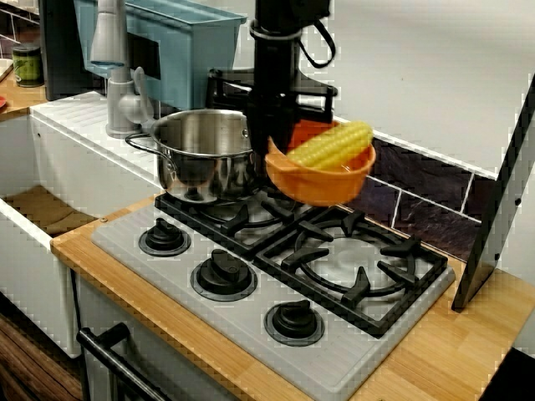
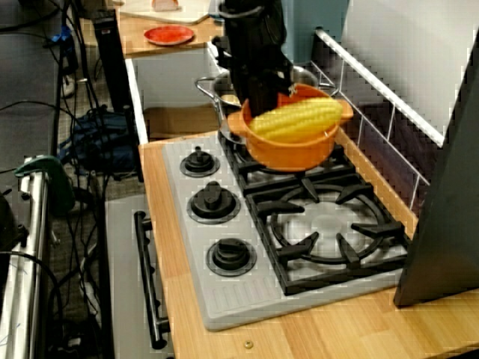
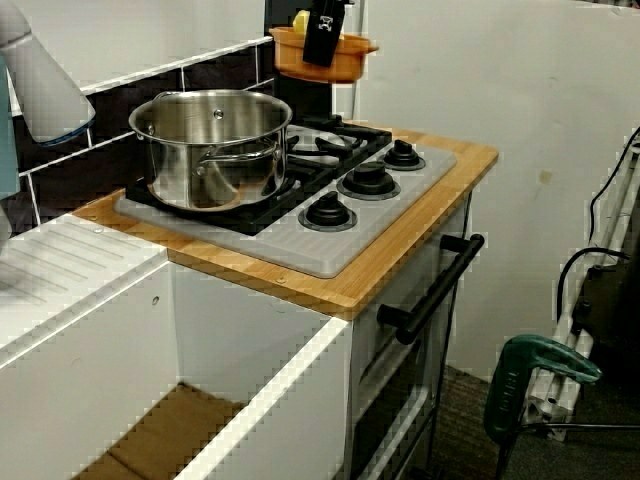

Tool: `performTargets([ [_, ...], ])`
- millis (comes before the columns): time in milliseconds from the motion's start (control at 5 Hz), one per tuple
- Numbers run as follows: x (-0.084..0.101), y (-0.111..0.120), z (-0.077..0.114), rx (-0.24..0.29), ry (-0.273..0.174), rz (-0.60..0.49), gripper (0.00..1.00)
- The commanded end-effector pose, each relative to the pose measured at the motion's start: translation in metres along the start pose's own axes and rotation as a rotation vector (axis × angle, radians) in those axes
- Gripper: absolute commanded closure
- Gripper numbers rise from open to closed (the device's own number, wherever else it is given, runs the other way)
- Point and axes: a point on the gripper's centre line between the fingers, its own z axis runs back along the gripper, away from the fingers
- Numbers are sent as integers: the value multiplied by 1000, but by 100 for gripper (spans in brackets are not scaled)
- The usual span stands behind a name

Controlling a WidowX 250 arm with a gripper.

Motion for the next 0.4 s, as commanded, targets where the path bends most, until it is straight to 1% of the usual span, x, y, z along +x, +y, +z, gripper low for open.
performTargets([
  [0, -3, -9, -10, 15, -31, -11, 100],
  [200, -3, -13, -16, 21, -27, -11, 100],
])
